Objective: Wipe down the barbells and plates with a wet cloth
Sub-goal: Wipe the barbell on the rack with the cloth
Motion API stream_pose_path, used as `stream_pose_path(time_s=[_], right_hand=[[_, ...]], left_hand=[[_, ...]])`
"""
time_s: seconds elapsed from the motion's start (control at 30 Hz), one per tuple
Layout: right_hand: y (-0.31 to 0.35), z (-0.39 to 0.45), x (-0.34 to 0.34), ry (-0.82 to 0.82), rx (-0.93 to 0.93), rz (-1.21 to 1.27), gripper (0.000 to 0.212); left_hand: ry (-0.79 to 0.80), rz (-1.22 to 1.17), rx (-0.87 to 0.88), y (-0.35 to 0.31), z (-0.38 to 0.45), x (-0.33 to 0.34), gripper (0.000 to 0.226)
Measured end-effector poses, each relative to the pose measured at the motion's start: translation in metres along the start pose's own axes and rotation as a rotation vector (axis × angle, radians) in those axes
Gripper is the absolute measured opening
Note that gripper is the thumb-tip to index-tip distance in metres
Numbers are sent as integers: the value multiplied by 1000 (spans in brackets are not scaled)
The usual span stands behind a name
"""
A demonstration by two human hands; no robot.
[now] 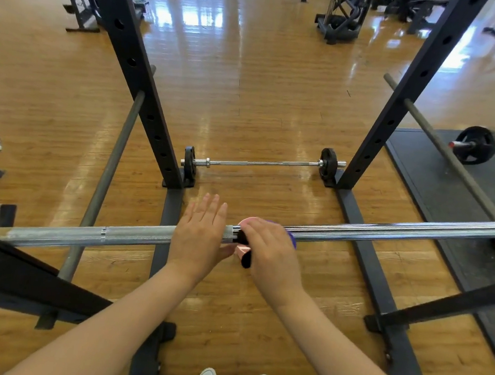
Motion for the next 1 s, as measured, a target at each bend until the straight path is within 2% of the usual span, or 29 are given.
stream_pose_path(time_s=[0.03, 0.13, 0.27, 0.4, 0.5, 0.6, 0.7, 0.77, 0.87, 1.0], right_hand=[[0, -3, 5, 23, -3, 5, 38], [-32, 2, -18, -9, 29, -24, 25], [-68, 5, -46, -23, 47, -113, 26], [-35, 10, -33, -49, 33, -55, 27], [-6, 4, -1, 54, -8, -9, 36], [-13, 2, 3, 94, 6, 2, 40], [-35, 1, -20, 15, 37, -43, 28], [-47, 4, -34, -31, 85, -58, 30], [-32, 18, -31, -74, 191, 31, 23], [17, 12, 8, 63, 82, 66, 30]], left_hand=[[5, 5, 2, 0, 0, 0, 85], [19, 15, 13, 0, -1, 0, 81], [45, 16, -5, 0, 0, 0, 81], [33, -4, -17, -1, 0, -1, 80], [41, -25, -25, -2, -1, -2, 79], [54, -25, -11, -2, -3, -3, 79], [67, -12, -12, -2, -3, -3, 79], [95, 1, -18, -2, -3, -2, 82], [122, -2, -5, 0, -3, 1, 80], [149, 2, 24, 0, -5, 2, 85]])
Point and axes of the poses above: each hand's wrist, its own z-axis towards the middle knuckle, its own x-axis out of the palm, y = z × x, the point moved 7 cm from there along z, towards the middle knuckle, and after that the axes turned 13 degrees about -y, right-handed, at the moved point
